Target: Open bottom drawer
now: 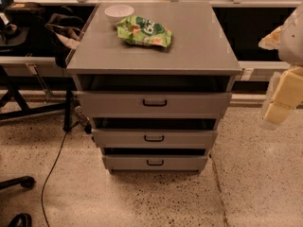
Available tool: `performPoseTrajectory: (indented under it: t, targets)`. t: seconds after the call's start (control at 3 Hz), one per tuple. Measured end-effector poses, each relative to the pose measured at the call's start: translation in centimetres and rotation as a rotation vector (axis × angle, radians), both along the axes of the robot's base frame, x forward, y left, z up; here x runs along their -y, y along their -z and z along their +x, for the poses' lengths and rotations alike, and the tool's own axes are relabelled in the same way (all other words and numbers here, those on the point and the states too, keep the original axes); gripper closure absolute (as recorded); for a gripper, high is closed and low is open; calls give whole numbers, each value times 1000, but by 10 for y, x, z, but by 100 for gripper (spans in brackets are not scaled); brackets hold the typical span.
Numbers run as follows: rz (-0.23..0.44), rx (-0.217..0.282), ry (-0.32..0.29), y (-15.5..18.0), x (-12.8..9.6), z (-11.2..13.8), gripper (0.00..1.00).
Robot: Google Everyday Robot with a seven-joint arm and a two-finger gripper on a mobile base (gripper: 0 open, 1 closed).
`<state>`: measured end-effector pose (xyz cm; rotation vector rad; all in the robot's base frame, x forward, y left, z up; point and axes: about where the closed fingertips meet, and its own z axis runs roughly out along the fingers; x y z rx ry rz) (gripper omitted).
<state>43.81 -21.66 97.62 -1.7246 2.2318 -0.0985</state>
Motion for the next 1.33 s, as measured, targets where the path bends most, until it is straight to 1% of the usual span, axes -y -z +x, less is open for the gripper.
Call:
performPoseTrajectory:
  t: [0.33, 0.67, 1.0, 1.33]
  targets:
    - [0, 0, 0, 0, 0, 0, 0]
    - [132, 25, 22, 20, -1, -3, 0]
    - [275, 53, 66, 45, -2, -2, 0]
    - [334, 94, 155, 91, -13, 14, 0]
